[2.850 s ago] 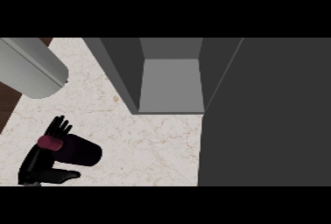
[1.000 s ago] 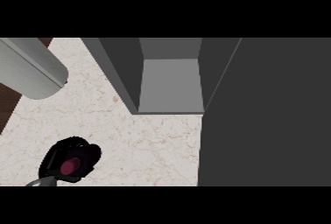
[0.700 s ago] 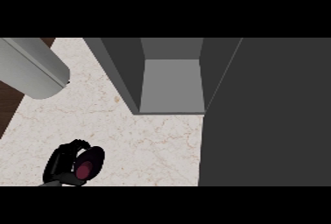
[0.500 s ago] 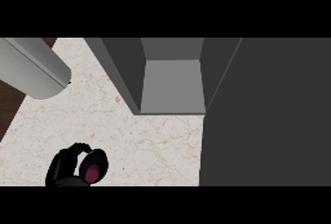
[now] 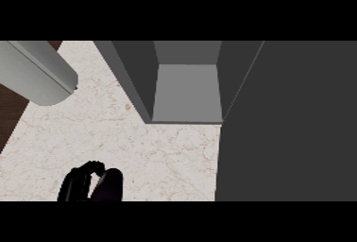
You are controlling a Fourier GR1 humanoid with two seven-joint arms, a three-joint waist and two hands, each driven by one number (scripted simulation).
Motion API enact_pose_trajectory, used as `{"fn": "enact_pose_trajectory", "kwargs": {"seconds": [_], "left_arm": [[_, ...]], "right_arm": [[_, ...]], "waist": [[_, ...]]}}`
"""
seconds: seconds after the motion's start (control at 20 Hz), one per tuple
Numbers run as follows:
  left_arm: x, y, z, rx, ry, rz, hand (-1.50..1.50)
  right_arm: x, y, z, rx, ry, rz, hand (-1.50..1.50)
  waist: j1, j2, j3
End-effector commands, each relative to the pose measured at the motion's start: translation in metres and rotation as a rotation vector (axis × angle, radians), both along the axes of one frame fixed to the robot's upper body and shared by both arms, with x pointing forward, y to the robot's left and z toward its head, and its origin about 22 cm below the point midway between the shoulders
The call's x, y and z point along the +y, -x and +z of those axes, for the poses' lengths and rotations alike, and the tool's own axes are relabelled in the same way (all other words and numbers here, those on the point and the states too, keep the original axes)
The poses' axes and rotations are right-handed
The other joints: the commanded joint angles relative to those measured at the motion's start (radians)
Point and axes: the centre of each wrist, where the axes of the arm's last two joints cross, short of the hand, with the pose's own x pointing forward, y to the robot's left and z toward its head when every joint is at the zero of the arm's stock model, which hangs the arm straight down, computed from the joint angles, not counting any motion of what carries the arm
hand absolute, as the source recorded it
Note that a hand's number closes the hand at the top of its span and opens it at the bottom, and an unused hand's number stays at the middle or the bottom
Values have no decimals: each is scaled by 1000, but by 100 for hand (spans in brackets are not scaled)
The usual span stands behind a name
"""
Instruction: Pick up the wine, place it into the cabinet and close the cabinet
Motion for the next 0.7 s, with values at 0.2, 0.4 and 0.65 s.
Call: {"fn": "enact_pose_trajectory", "kwargs": {"seconds": [0.2, 0.4, 0.65], "left_arm": [[-41, 10, 32, -110, 153, -93, 150], [-49, 6, 75, -112, 159, -127, 150], [-73, 6, 124, -135, 178, -114, 150]], "right_arm": [[-2, 1, -8, -1, 2, 1, -150], [5, 4, -12, 10, -11, -3, -150], [4, 8, 2, 16, -8, 12, -150]], "waist": [[0, 4, -9], [-1, 4, -9], [-6, 5, -10]]}}
